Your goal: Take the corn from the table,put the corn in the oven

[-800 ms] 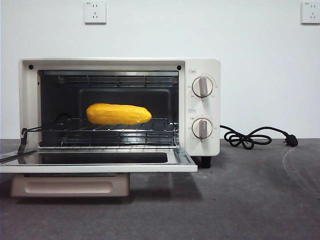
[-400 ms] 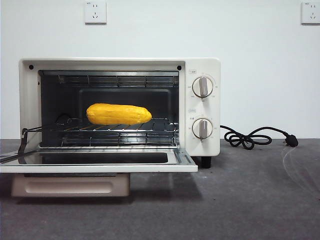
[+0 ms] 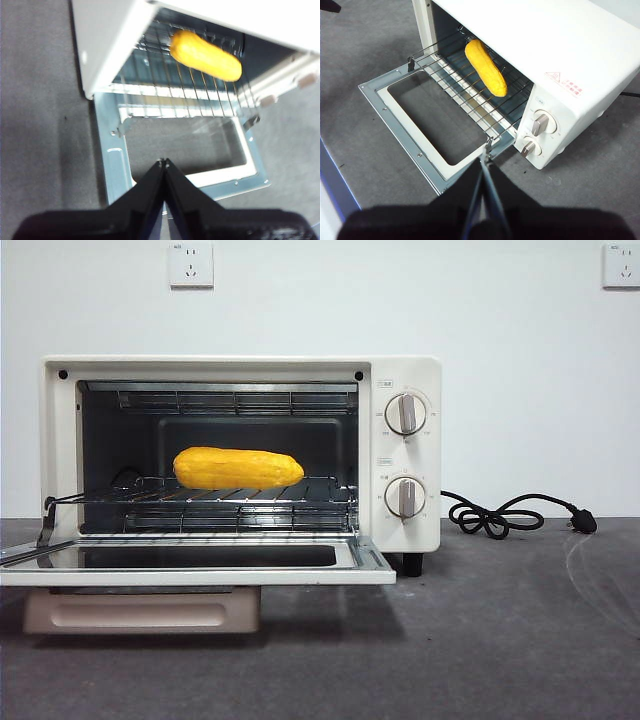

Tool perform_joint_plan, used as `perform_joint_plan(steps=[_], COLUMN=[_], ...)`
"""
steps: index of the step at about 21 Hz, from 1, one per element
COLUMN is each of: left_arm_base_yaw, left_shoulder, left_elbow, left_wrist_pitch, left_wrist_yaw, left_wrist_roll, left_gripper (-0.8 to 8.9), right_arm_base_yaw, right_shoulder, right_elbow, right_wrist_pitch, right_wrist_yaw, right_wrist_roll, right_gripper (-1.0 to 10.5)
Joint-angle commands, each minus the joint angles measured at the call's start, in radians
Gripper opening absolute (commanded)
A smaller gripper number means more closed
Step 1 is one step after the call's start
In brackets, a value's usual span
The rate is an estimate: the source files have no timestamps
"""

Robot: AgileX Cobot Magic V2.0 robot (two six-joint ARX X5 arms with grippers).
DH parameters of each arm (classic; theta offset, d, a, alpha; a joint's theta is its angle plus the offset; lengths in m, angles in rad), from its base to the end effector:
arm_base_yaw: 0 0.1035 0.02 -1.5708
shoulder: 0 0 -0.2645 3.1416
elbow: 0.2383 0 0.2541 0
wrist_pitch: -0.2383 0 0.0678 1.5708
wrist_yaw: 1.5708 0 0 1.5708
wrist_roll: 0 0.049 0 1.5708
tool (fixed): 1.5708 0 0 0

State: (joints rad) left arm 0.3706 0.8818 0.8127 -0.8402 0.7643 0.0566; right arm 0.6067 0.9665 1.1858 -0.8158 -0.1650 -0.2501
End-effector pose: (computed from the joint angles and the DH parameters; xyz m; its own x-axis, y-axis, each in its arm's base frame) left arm 0.1667 0.0284 0.2690 0.6640 -0.4844 -0.5696 0.1762 0.8417 -0.5104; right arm 0.1546 0.1171 0.3682 0.5768 0.6002 -0.5541 -0.7673 0.6308 -0.1154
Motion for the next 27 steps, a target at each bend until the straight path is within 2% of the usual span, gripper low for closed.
perform_joint_plan(steps=[1, 6, 9, 12, 15, 18, 20, 24, 27], left_arm_base_yaw=[0.059, 0.066, 0.057, 0.055, 0.021, -0.015, -0.039, -0.064, -0.064], left_shoulder=[0.092, 0.340, 0.466, 0.579, 0.679, 0.743, 0.763, 0.780, 0.781], left_elbow=[-0.037, -0.042, -0.042, -0.042, -0.042, -0.042, -0.042, -0.042, -0.042], left_wrist_pitch=[0.022, 0.039, 0.060, 0.075, 0.076, 0.092, 0.109, 0.123, 0.102], left_wrist_yaw=[0.048, 0.045, -0.008, -0.011, -0.074, -0.083, -0.074, 0.058, 0.082], left_wrist_roll=[0.029, 0.038, 0.055, 0.059, 0.060, 0.060, 0.060, 0.061, 0.068], left_gripper=[-0.09, -0.09, -0.08, -0.08, -0.08, -0.08, -0.08, -0.09, -0.09], right_arm_base_yaw=[-0.002, -0.002, -0.002, -0.002, -0.002, -0.002, -0.002, -0.002, -0.002], right_shoulder=[0.006, 0.007, 0.007, 0.007, 0.007, 0.007, 0.007, 0.007, 0.007], right_elbow=[0.003, 0.003, 0.003, 0.003, 0.003, 0.003, 0.003, 0.003, 0.003], right_wrist_pitch=[0.005, 0.005, 0.007, 0.007, 0.007, 0.006, 0.006, 0.006, 0.006], right_wrist_yaw=[-0.003, -0.003, -0.004, -0.003, -0.003, -0.003, -0.003, -0.003, -0.003], right_wrist_roll=[0.008, 0.008, 0.008, 0.008, 0.008, 0.008, 0.008, 0.008, 0.008], right_gripper=[-0.1, -0.1, -0.1, -0.1, -0.1, -0.1, -0.1, -0.1, -0.1])
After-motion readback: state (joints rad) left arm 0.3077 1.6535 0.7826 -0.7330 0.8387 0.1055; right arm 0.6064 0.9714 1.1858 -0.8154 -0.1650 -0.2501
